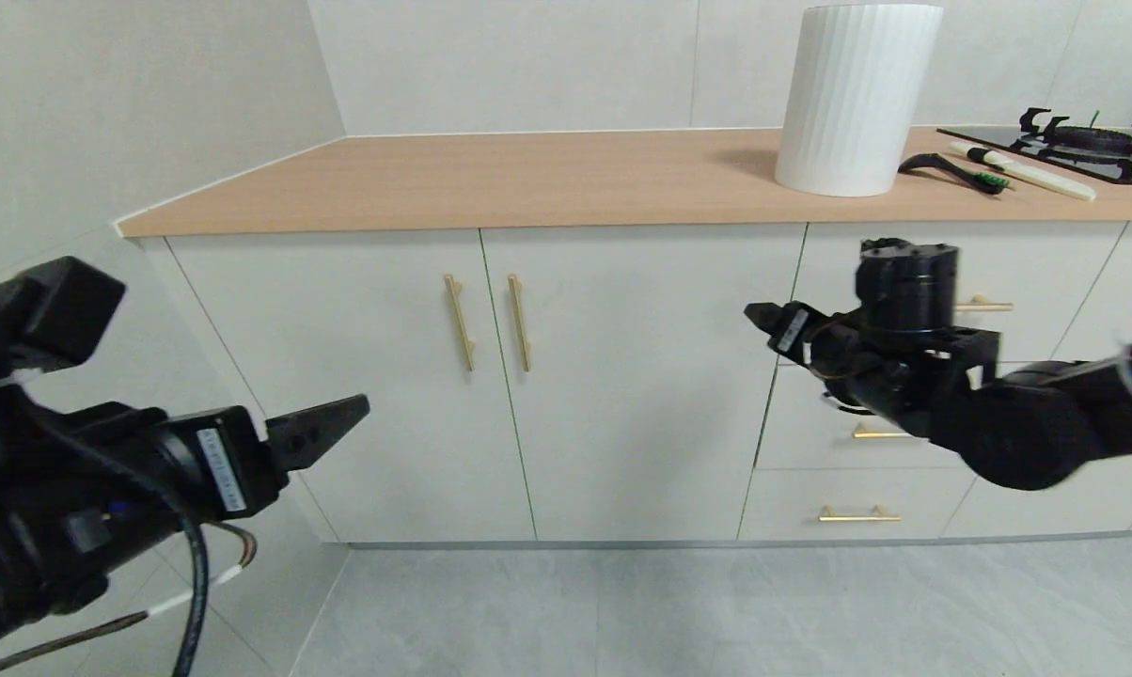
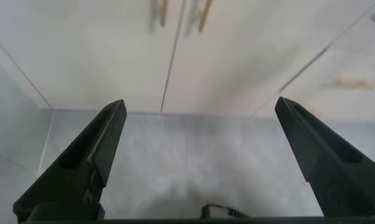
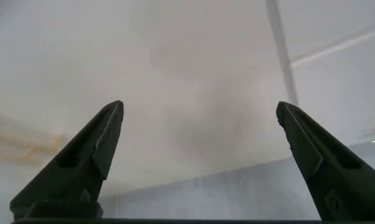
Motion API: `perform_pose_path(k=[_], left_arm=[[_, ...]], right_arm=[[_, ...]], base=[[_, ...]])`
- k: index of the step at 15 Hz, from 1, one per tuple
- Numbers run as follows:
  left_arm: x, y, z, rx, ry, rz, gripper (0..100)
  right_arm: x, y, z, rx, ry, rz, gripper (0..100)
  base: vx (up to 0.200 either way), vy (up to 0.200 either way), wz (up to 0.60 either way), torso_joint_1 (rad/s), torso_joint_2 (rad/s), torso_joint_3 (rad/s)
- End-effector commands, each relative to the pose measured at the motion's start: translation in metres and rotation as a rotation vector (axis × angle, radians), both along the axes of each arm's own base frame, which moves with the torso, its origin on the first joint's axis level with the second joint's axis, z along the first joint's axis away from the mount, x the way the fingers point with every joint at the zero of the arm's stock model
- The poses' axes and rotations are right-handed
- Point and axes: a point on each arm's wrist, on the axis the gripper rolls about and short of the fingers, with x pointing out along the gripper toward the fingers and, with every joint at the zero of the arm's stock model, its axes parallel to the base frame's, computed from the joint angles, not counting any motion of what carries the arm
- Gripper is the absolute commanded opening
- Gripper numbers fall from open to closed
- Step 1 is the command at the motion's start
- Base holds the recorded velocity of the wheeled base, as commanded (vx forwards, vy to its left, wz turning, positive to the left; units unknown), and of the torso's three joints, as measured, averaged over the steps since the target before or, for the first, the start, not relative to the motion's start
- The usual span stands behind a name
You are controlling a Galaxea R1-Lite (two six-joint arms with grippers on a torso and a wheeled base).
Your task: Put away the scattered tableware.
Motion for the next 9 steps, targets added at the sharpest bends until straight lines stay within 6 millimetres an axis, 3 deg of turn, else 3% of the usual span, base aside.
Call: perform_pose_path(k=[1,5,6,8,9], left_arm=[[-0.045,0.031,-0.005,-0.032,-0.084,0.023,100],[-0.106,0.071,-0.041,0.005,-0.196,0.094,100],[-0.111,0.073,-0.044,0.007,-0.209,0.103,100],[-0.140,0.086,-0.055,-0.008,-0.264,0.156,100],[-0.145,0.088,-0.057,-0.008,-0.269,0.156,100]], right_arm=[[-0.123,-0.060,0.034,-0.105,-0.100,0.049,100],[-0.248,-0.123,0.024,-0.192,-0.312,0.018,100],[-0.257,-0.128,0.021,-0.211,-0.331,0.002,100],[-0.297,-0.154,-0.006,-0.279,-0.361,-0.202,100],[-0.305,-0.156,-0.009,-0.283,-0.372,-0.208,100]], base=[[0.000,0.000,0.00,0.000,0.00,0.000],[0.000,0.000,0.00,0.000,0.00,0.000],[0.000,0.000,0.00,0.000,0.00,0.000],[0.000,0.000,0.00,0.000,0.00,0.000],[0.000,0.000,0.00,0.000,0.00,0.000]])
